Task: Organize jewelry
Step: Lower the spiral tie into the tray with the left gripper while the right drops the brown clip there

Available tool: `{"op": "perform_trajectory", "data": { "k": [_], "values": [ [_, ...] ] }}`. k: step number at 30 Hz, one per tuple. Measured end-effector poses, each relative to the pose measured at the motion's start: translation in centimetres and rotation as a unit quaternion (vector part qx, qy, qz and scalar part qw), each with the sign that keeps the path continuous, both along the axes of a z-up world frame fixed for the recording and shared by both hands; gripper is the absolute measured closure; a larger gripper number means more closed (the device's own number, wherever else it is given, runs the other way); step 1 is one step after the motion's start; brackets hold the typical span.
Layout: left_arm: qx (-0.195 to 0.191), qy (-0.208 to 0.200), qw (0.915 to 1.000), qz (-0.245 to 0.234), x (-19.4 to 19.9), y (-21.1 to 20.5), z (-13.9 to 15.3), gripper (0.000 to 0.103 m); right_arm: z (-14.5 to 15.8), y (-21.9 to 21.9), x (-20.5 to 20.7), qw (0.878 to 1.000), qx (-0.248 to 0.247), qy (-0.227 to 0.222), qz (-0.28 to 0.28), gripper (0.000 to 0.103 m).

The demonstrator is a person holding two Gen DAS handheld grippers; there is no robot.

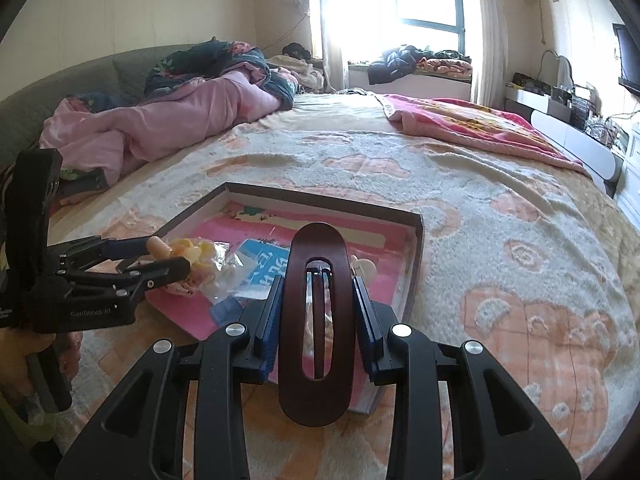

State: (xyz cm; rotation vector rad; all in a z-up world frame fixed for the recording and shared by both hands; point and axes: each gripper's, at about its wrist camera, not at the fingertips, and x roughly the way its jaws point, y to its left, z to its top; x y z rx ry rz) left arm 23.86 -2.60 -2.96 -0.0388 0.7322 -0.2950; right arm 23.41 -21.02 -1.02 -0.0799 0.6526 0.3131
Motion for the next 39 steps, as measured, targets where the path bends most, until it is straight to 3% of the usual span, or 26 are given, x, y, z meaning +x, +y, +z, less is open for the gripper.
{"op": "perform_trajectory", "data": {
  "k": [21, 30, 39],
  "values": [
    [0.025, 0.019, 0.9995, -0.002, 0.7, -0.4, -2.2, 0.039, -4.3, 2.1, 5.3, 0.997, 0.000, 0.072, 0.038, 0.071],
    [0.022, 0.016, 0.9996, -0.004, 0.7, -0.5, -2.3, 0.039, -4.4, 1.5, 5.2, 0.996, 0.018, 0.079, 0.033, 0.071],
    [0.022, 0.009, 0.9997, -0.002, 0.5, -0.4, -1.8, 0.032, -3.0, 0.4, 3.4, 0.998, 0.032, 0.055, 0.018, 0.051]
  ]
}}
